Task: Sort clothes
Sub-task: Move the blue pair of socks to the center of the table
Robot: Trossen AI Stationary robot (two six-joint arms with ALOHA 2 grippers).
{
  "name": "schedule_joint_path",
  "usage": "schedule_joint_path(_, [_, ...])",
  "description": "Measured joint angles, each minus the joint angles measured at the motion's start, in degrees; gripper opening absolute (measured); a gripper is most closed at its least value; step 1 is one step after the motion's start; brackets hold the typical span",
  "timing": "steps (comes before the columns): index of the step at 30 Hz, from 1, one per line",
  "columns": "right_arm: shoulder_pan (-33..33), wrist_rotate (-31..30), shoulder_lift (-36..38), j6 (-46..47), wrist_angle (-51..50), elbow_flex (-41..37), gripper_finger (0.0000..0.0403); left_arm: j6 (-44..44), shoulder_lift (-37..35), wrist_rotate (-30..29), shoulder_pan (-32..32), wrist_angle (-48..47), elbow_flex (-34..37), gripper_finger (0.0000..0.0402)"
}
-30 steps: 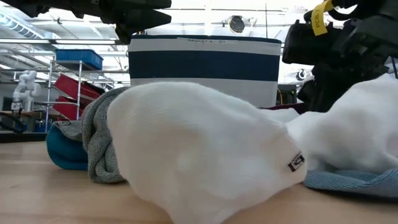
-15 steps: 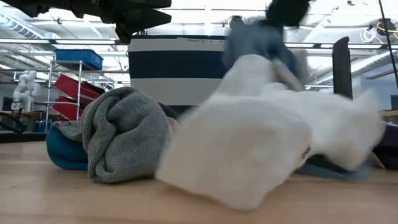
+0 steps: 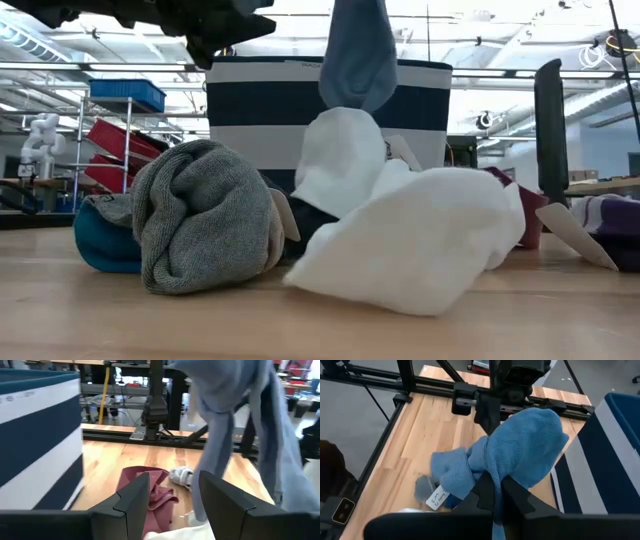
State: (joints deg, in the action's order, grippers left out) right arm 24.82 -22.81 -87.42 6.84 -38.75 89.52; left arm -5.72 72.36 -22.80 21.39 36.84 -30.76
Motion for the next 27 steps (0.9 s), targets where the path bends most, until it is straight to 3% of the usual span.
schedule_joint_path(17, [0.02,0.17,-0.33,1.43,-1.22,0.00,0.0002,-0.06,0.00,2.56,0.00,0.19,-0.02,0.0180])
schedule_joint_path(23, [0.02,0.43,-0.33,-1.78,5.11,0.00,0.0002,-1.46,0.00,9.76,0.00,9.34,-0.02,0.0180])
schedule_joint_path(27, [0.02,1.76,-0.33,-3.26,7.79,0.00,0.0002,-1.51,0.00,10.74,0.00,13.90,-0.07,0.0180])
